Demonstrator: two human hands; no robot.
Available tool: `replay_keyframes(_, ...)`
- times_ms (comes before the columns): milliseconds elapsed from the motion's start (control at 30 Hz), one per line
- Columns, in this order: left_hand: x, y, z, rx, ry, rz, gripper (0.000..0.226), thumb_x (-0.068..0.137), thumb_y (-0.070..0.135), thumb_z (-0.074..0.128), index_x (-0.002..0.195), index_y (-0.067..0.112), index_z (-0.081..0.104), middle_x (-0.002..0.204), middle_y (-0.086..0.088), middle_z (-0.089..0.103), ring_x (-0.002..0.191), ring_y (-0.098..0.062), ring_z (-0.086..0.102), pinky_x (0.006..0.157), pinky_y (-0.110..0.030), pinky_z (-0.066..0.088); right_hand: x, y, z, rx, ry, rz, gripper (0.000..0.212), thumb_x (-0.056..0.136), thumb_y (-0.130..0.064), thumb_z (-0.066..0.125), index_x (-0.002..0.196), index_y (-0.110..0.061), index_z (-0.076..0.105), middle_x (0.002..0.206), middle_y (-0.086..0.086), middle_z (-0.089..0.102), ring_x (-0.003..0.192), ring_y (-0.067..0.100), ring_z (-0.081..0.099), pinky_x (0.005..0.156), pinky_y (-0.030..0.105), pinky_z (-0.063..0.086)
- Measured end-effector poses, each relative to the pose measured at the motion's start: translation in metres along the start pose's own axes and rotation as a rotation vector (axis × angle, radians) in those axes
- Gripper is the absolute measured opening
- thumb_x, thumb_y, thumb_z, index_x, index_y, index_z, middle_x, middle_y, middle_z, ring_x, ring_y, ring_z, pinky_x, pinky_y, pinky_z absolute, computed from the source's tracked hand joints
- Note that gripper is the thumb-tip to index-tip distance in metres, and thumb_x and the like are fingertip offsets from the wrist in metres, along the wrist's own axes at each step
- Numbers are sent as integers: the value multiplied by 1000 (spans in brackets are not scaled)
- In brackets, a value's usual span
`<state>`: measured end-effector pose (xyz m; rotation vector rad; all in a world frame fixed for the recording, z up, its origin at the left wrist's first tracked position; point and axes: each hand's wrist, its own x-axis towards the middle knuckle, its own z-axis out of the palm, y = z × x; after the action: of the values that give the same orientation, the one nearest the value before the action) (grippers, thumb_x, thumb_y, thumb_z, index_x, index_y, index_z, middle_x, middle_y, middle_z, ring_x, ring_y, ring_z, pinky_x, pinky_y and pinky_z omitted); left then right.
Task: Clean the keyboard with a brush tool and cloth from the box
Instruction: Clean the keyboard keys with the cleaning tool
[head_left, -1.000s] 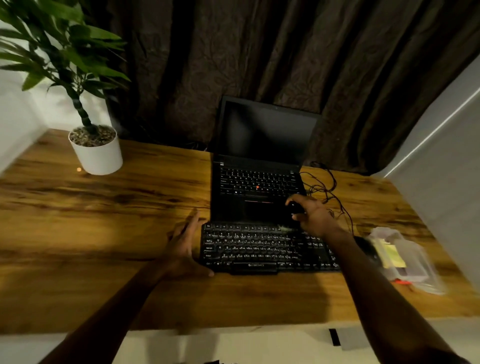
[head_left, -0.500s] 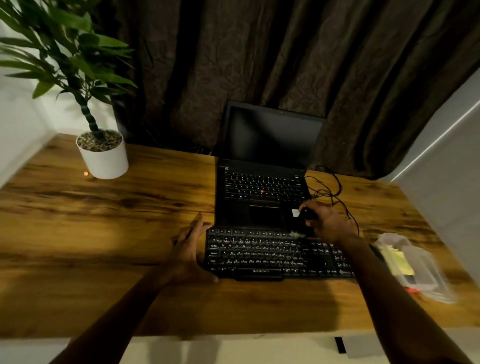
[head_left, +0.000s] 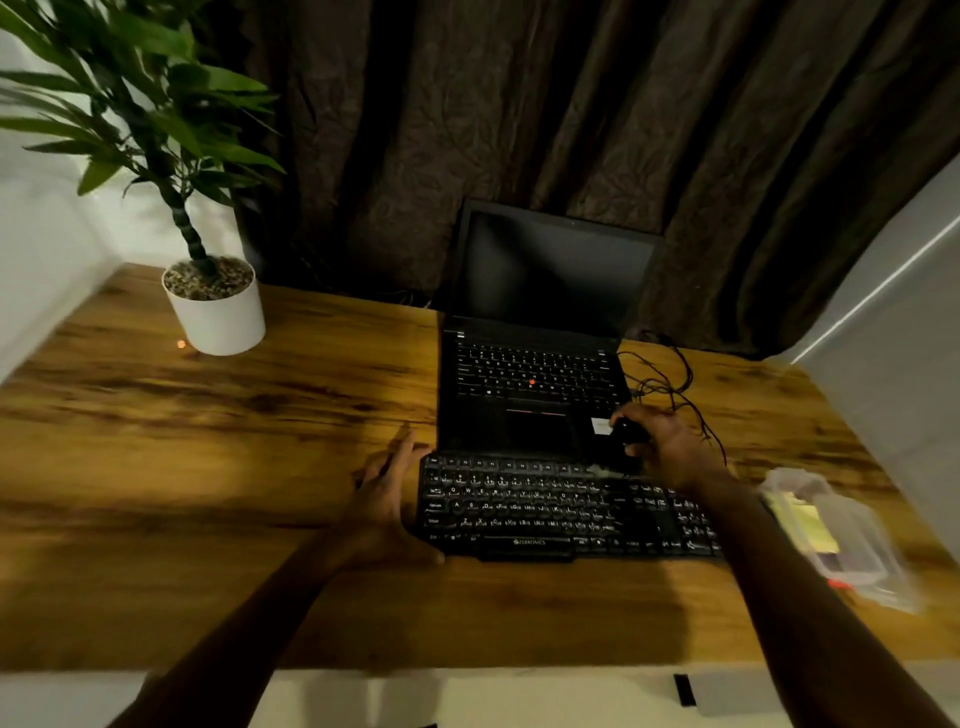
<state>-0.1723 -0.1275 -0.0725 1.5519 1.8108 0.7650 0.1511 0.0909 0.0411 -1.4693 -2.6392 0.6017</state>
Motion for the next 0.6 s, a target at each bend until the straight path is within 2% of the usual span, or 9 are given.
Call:
replay_keyframes(67,0,-1,1,14,7,-10,163,28,75,89,141,58,-26,162,23,19,150,-16,6,117,-53,12,0,-6,7,-17,0,-26,59,89,-6,63,108,-59,44,118,6,54,101,26,59,70,34,56)
replay_keyframes(200,0,-2,1,28,12,-13,153,25,83,84,128,74,-30,166,16,13,152,-20,6,118,-59,10,0,-27,16,61,-9,-76,57,89,-8,63,110,-58,47,118,5,53,103,25,57,75,44,60)
replay_keyframes(333,0,0,0,22,7,-23,155,27,80,86,128,73,-32,165,14,19,152,-20,5,119,-61,9,-7,-23,8,65,1,-75,50,90,-5,62,110,-50,51,114,5,58,96,23,60,64,30,54)
replay_keyframes(467,-1,-1,0,-3,15,-18,154,25,81,86,128,75,-28,165,14,17,153,-21,4,119,-62,11,-20,-12,-3,-170,36,-4,46,87,-8,66,115,-41,52,115,2,62,97,20,59,77,32,51)
replay_keyframes(533,-2,-1,0,-3,19,-15,153,24,83,84,128,75,-28,165,15,17,152,-20,6,119,-62,12,-24,-15,-1,-173,51,-19,48,86,-8,67,118,-40,52,116,1,60,99,19,57,78,30,46)
replay_keyframes(600,-1,-1,1,-3,25,-10,153,24,82,85,128,76,-27,165,14,16,152,-20,6,119,-62,13,-25,-22,7,-74,32,-43,50,87,-6,66,118,-41,52,114,-1,56,103,20,55,80,34,50)
